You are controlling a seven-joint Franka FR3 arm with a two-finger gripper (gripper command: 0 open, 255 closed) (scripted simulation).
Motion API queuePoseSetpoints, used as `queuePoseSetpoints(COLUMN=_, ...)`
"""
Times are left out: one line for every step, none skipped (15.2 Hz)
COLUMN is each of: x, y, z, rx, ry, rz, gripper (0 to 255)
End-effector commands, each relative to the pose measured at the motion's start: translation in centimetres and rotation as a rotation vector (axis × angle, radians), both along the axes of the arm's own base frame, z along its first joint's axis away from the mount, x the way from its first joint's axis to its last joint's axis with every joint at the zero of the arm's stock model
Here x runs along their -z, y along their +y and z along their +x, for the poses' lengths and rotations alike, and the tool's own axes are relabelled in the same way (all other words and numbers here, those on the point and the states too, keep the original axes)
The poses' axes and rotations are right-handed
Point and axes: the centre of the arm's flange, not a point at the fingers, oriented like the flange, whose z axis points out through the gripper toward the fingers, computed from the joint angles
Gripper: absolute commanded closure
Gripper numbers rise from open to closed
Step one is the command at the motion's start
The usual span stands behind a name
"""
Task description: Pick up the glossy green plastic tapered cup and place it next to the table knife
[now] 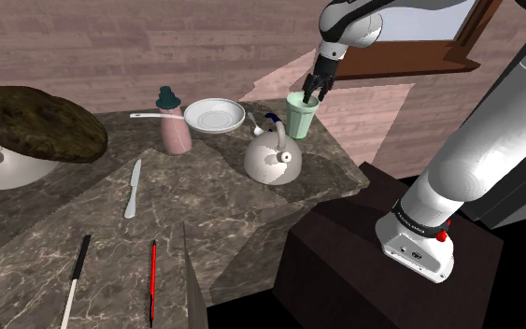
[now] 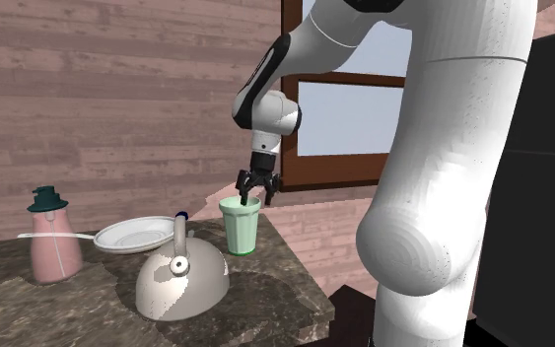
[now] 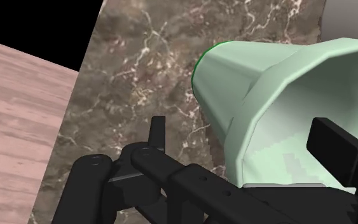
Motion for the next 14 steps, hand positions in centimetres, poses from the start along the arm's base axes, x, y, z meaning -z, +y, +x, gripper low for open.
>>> queuePoseSetpoints(x=0.88, y=0.32, z=-0.01, rx=0.000, ry=0.000, rz=0.000, gripper=0)
queuePoseSetpoints(x=0.88, y=0.32, z=-0.01, rx=0.000, ry=0.000, rz=0.000, gripper=0)
queuePoseSetpoints(x=0.88, y=0.32, z=-0.01, rx=0.000, ry=0.000, rz=0.000, gripper=0)
queuePoseSetpoints(x=0.88, y=0.32, z=-0.01, rx=0.000, ry=0.000, rz=0.000, gripper=0)
queuePoseSetpoints(x=0.88, y=0.32, z=-0.01, rx=0.000, ry=0.000, rz=0.000, gripper=0)
queuePoseSetpoints(x=0.88, y=0.32, z=-0.01, rx=0.000, ry=0.000, rz=0.000, gripper=0)
queuePoseSetpoints(x=0.88, y=0.32, z=-0.01, rx=0.000, ry=0.000, rz=0.000, gripper=0)
queuePoseSetpoints(x=0.87, y=0.31, z=-0.01, rx=0.000, ry=0.000, rz=0.000, gripper=0)
queuePoseSetpoints(x=0.87, y=0.31, z=-0.01, rx=0.000, ry=0.000, rz=0.000, gripper=255)
queuePoseSetpoints(x=0.87, y=0.31, z=-0.01, rx=0.000, ry=0.000, rz=0.000, gripper=255)
queuePoseSetpoints(x=0.87, y=0.31, z=-0.01, rx=0.000, ry=0.000, rz=0.000, gripper=255)
queuePoseSetpoints(x=0.87, y=0.31, z=-0.01, rx=0.000, ry=0.000, rz=0.000, gripper=255)
queuePoseSetpoints(x=0.87, y=0.31, z=-0.01, rx=0.000, ry=0.000, rz=0.000, gripper=255)
queuePoseSetpoints(x=0.88, y=0.33, z=-0.01, rx=0.000, ry=0.000, rz=0.000, gripper=255)
